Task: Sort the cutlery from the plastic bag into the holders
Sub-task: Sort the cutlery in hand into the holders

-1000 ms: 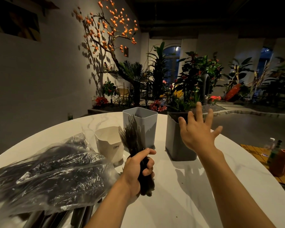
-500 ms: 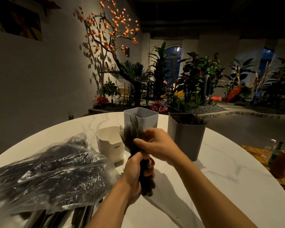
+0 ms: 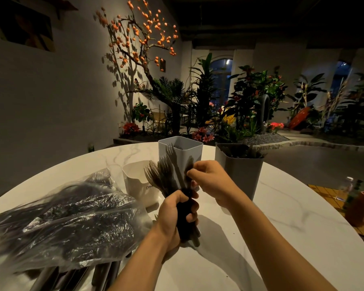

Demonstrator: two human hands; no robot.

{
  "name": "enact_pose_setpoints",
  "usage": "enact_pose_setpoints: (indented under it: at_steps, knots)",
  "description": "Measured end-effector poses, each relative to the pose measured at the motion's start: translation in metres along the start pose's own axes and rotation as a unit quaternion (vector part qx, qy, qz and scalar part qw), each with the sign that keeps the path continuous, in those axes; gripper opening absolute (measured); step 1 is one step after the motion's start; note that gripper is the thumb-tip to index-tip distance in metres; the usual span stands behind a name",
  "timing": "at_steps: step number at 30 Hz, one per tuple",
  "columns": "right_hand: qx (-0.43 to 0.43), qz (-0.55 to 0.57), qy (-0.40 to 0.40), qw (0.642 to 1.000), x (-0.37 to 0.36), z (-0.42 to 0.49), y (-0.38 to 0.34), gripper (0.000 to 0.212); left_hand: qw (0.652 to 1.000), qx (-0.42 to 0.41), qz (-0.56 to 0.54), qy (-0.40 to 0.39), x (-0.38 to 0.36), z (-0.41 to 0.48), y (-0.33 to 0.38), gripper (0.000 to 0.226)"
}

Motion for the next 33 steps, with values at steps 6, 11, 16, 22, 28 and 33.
enact_pose_setpoints:
  at_steps: [6,11,16,22,28,33]
  knots:
    - [0.009,0.072,0.098,0.993,0.021,0.001,-0.005,0.019,0.999,0.010,-0.033,0.006,0.000,0.002,0.000,0.022]
    - [-0.009,0.055,0.021,0.998,0.015,-0.002,-0.004,0.012,0.999,0.003,-0.034,0.017,0.001,0.003,0.000,0.010]
    - [-0.038,0.009,-0.037,0.999,0.027,-0.004,-0.005,0.018,0.999,0.008,-0.025,0.020,0.000,0.002,0.001,0.014]
    - [0.030,0.131,0.098,0.986,0.080,-0.011,-0.019,0.014,0.999,-0.010,-0.027,0.033,0.004,0.004,0.001,0.014]
    - [0.117,0.008,0.402,0.908,0.131,-0.018,-0.015,0.021,0.999,-0.009,-0.029,0.029,0.002,0.005,0.001,0.012]
    - [0.082,-0.111,0.395,0.908,0.123,-0.006,0.006,0.018,0.999,-0.002,-0.021,0.032,0.002,0.005,-0.001,0.015]
Point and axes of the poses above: each hand's wrist, its own z-axis towards the middle knuckle, its own x-axis out of the back of the hand, y = z × x, the point moved 3 cm from there along z, towards the middle knuckle, and after that the axes turned 6 degrees about -z, right-handed, at the moved point
